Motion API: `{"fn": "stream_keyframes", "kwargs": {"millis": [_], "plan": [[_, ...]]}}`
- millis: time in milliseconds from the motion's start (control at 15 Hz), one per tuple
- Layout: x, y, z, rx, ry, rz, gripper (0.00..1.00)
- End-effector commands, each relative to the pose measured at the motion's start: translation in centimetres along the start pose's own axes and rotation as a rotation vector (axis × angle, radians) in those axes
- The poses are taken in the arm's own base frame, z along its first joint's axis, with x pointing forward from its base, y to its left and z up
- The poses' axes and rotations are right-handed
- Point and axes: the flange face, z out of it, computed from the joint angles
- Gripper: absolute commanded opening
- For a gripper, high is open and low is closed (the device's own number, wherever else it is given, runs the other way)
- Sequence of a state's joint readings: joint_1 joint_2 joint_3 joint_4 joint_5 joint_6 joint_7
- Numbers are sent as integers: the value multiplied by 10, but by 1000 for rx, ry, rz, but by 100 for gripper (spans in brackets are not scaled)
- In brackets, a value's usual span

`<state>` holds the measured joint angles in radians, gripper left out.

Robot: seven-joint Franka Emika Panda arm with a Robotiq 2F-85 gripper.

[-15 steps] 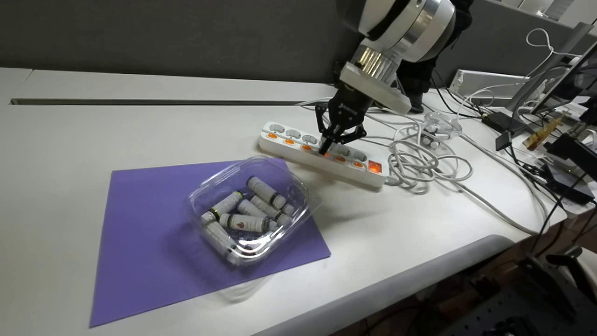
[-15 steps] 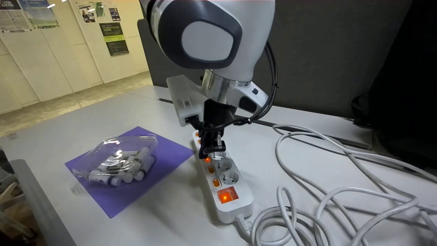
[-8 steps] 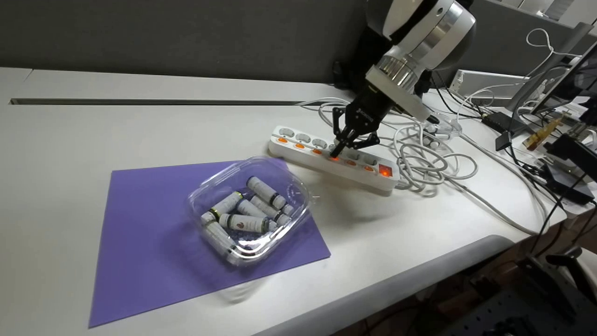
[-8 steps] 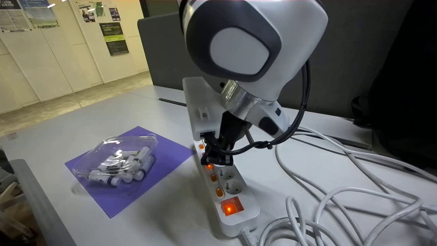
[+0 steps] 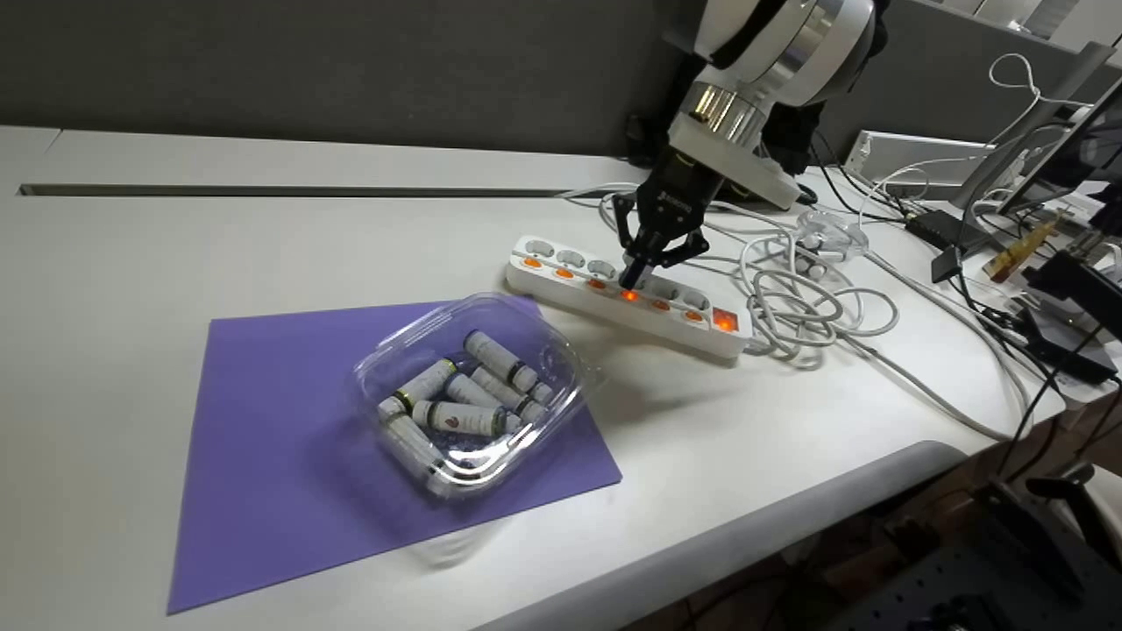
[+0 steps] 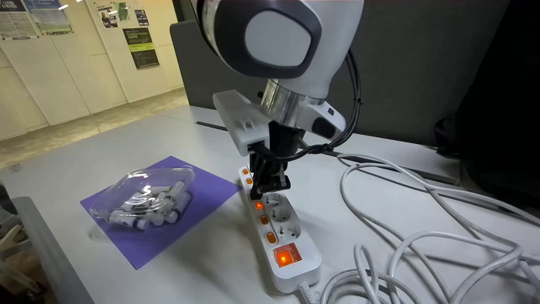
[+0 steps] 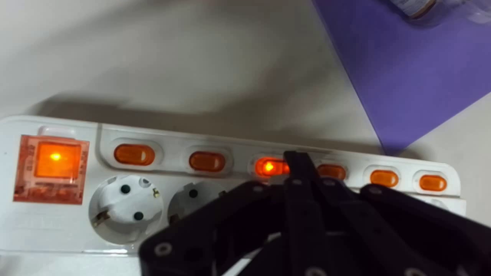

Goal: Turn off the fourth switch on the extension cable

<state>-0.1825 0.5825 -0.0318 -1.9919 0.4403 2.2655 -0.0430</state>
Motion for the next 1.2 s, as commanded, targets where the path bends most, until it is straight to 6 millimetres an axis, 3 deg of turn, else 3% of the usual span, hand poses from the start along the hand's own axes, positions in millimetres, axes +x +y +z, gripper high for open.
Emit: {"fn": "stream_keyframes", "kwargs": {"millis": [0,333,1133], "plan": [[0,1,0,0,0,1,0],[-12,4,6,-2,-18,12,0],[-19,9,-1,-7,45,24,0]]}}
